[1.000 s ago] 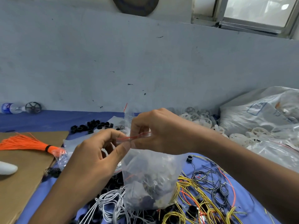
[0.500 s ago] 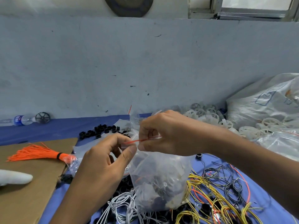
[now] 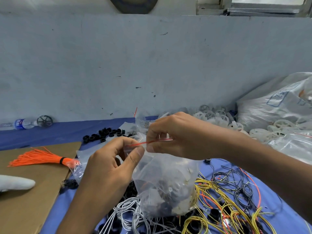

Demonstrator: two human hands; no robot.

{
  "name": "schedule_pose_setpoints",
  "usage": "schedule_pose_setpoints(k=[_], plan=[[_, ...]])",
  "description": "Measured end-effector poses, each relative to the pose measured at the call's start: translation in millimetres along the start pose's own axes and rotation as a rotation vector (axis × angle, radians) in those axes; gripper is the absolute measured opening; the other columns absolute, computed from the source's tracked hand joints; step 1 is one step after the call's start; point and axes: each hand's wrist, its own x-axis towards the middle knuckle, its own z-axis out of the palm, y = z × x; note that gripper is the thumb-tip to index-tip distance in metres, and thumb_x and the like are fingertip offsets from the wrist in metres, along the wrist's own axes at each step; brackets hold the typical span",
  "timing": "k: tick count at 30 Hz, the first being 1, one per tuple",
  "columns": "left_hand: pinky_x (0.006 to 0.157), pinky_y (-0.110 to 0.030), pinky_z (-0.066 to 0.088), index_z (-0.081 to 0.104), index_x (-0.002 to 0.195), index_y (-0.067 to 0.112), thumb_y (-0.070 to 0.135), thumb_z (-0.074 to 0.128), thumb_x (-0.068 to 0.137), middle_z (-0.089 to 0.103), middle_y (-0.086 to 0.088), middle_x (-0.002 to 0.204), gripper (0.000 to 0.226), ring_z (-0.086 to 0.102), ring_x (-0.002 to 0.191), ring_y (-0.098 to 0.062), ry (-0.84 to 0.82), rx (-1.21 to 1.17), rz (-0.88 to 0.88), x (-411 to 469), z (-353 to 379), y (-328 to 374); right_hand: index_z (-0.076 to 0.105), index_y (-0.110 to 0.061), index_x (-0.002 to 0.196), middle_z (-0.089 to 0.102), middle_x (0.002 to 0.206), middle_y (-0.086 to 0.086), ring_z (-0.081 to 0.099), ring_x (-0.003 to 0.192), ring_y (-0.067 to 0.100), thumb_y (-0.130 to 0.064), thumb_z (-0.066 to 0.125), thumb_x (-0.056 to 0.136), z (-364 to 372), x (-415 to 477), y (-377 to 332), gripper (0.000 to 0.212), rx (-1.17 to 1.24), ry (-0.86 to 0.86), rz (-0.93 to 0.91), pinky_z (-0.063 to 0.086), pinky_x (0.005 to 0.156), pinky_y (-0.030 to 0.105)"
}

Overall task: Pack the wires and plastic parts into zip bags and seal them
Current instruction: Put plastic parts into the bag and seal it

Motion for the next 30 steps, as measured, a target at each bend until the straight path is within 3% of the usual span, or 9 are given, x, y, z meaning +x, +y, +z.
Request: schedule_pose_setpoints(k=[5, 14, 19, 26, 30], plan=[[0.052, -0.022, 0.042, 0.067, 0.094, 0.044, 0.064, 0.059, 0.074, 0.070, 0.017, 0.087, 0.029, 0.043, 0.051, -0.008, 0.003, -0.035, -0.003, 0.6, 0.6, -1.7, 0.067, -0.030, 0.093, 0.058, 0.081, -0.020, 0.056, 0.079, 0.004, -0.040, 0.065, 0.090, -0.3, 0.2, -1.9, 0.010, -0.064, 0.022, -0.033, 0.050, 0.077, 0.035], [0.060, -0.041, 0.052, 0.067, 0.096, 0.047, 0.060, 0.060, 0.079, 0.071, 0.020, 0.092, 0.022, 0.055, 0.060, -0.022, -0.020, -0.012, 0.014, -0.6, 2.2, -0.7, 0.068, -0.027, 0.092, 0.062, 0.085, -0.013, 0.058, 0.079, 0.011, -0.032, 0.062, 0.092, 4.3, -0.5, -2.4, 0.008, -0.070, 0.045, -0.080, 0.050, 0.073, 0.039], [0.061, -0.025, 0.046, 0.066, 0.095, 0.047, 0.058, 0.062, 0.080, 0.071, 0.023, 0.091, 0.020, 0.057, 0.063, 0.002, -0.008, -0.045, 0.018, 0.6, 2.5, -2.9, 0.068, -0.029, 0.094, 0.060, 0.086, -0.016, 0.056, 0.080, 0.007, -0.038, 0.065, 0.089, 3.0, -3.4, -0.9, 0.011, -0.093, 0.054, -0.051, 0.050, 0.076, 0.036], [0.058, -0.014, 0.046, 0.068, 0.096, 0.048, 0.058, 0.065, 0.080, 0.072, 0.022, 0.090, 0.019, 0.057, 0.062, 0.003, -0.021, -0.035, 0.045, 0.5, 2.8, -6.4, 0.070, -0.026, 0.089, 0.065, 0.083, -0.013, 0.057, 0.076, 0.006, -0.028, 0.068, 0.086, 3.1, -5.3, -1.7, 0.004, -0.065, 0.072, -0.056, 0.045, 0.071, 0.021], [0.055, -0.019, 0.047, 0.069, 0.094, 0.049, 0.058, 0.066, 0.078, 0.072, 0.024, 0.089, 0.018, 0.054, 0.056, 0.000, -0.001, -0.013, 0.067, 0.3, 1.7, -7.0, 0.070, -0.025, 0.089, 0.065, 0.083, -0.013, 0.057, 0.077, 0.006, -0.029, 0.068, 0.089, 2.6, -5.0, -0.9, 0.004, -0.051, 0.060, -0.060, 0.046, 0.071, 0.024]])
